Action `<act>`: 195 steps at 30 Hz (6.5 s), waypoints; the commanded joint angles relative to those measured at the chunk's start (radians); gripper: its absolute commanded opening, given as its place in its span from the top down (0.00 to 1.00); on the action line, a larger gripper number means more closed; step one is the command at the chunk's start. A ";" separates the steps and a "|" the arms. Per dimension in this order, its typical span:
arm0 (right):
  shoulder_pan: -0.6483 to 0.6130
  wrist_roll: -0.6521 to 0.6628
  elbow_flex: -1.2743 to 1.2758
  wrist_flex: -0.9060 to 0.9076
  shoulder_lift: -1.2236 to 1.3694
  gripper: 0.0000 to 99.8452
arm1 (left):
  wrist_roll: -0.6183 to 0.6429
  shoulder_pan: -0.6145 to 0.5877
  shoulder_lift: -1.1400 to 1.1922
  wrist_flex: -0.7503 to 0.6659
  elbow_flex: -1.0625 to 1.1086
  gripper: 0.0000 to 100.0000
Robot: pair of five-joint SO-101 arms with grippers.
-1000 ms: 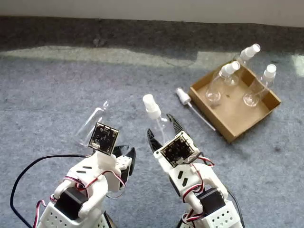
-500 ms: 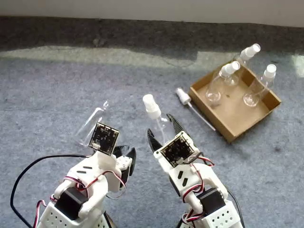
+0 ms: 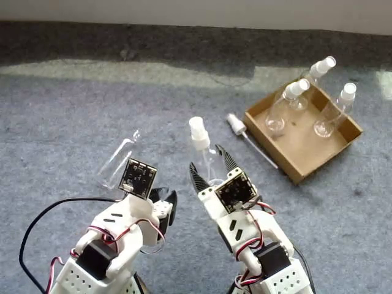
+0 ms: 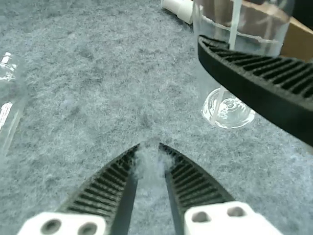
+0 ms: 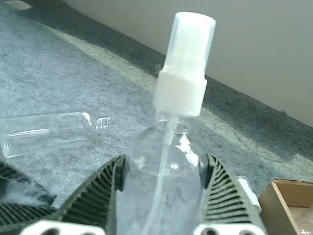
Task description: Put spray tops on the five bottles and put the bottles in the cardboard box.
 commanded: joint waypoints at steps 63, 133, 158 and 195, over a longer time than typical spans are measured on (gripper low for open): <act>-0.180 -0.020 0.113 -0.056 -0.019 0.92 | 0.006 0.214 -0.012 -0.103 0.044 1.00; -0.180 -0.026 0.113 -0.081 -0.021 0.92 | 0.008 0.156 -0.012 -0.167 0.054 1.00; -0.186 -0.265 0.113 -0.314 -0.021 0.92 | 0.006 0.156 -0.012 -0.058 -0.036 1.00; -0.179 -0.258 0.113 -0.180 -0.019 0.92 | 0.014 -0.179 -0.012 -0.428 0.081 1.00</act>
